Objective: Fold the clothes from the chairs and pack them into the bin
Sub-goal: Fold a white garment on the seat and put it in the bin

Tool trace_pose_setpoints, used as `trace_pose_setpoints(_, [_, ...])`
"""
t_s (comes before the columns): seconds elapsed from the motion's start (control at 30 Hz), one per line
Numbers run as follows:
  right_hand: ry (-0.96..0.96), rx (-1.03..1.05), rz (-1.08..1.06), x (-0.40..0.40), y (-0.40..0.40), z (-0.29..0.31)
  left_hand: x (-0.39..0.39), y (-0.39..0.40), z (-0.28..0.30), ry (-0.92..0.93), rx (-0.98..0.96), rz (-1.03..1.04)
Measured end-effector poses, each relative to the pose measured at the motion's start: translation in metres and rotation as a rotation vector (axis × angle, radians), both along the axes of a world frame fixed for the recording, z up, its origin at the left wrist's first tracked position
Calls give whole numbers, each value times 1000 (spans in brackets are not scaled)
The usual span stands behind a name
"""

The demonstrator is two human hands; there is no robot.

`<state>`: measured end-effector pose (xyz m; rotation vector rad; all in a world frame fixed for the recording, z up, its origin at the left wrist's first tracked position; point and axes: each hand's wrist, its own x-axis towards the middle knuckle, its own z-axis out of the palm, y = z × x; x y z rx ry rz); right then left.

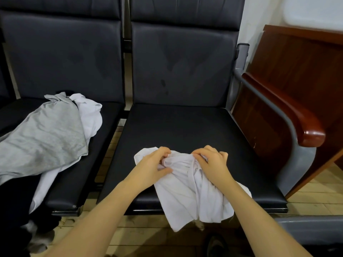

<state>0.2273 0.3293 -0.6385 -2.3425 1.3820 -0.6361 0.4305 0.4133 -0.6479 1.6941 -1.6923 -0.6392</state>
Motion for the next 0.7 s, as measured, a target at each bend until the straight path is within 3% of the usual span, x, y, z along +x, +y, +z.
trace_pose_setpoints(0.3, [-93, 98, -42, -9, 4, -3, 3, -6, -7, -128, -228, 22])
trace_pose_setpoints(0.37, [-73, 133, -67, -12, 10, 0, 3, -7, 1, -66, -305, 79])
trace_pose_setpoints(0.47, [-48, 180, -102, -17, 21, 5, 5, -6, 15, 165, -259, 202])
trace_pose_setpoints(0.57, [-43, 170, -97, -21, 32, 8, 6, -2, 23, 266, -271, 265])
trace_pose_setpoints(0.7, [-241, 196, -49, -20, 39, -2, 9, 3, 33, 300, -313, 318])
